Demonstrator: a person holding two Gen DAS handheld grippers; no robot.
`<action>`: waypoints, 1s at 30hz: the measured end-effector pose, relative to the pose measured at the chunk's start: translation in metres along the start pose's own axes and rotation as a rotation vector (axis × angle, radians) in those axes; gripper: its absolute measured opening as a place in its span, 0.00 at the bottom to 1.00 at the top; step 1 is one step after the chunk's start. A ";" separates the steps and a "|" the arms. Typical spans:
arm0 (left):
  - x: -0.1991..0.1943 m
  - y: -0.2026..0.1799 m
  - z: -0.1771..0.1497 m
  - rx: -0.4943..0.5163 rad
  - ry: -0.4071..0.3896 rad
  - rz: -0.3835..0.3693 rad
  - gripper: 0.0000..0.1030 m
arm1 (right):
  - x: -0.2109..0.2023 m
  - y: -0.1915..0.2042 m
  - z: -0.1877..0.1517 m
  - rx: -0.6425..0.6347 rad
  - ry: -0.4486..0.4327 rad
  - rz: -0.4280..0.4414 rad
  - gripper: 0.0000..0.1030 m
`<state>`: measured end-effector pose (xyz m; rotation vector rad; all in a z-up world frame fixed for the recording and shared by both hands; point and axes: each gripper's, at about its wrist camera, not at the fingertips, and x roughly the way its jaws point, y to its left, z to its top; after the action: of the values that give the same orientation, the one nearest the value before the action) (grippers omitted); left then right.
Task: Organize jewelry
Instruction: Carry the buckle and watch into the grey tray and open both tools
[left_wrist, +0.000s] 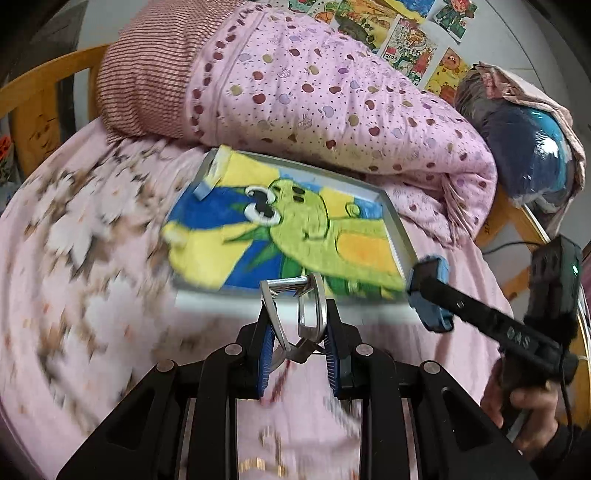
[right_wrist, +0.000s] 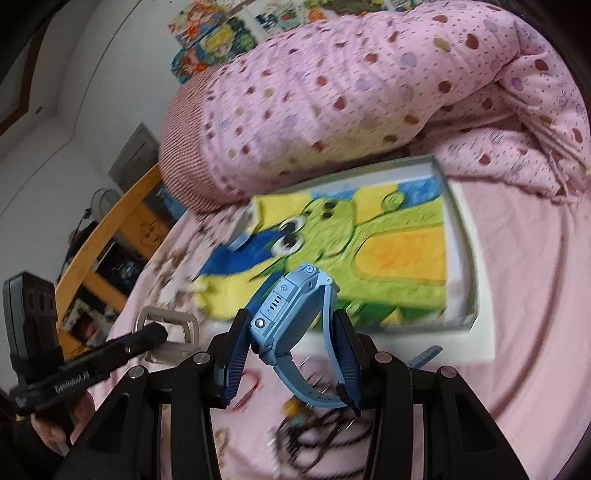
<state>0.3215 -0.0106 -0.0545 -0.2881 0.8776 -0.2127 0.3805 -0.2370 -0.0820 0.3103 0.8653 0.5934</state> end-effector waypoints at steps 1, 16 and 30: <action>0.014 0.002 0.010 -0.004 0.007 -0.004 0.20 | 0.004 -0.006 0.005 0.005 -0.008 -0.011 0.41; 0.133 0.000 0.045 0.003 0.164 -0.044 0.20 | 0.063 -0.056 0.021 0.011 0.043 -0.115 0.43; 0.115 0.006 0.053 -0.044 0.169 0.011 0.59 | 0.031 -0.053 0.022 -0.006 -0.041 -0.172 0.76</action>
<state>0.4350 -0.0310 -0.1075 -0.3089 1.0516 -0.2099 0.4326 -0.2616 -0.1132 0.2394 0.8408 0.4280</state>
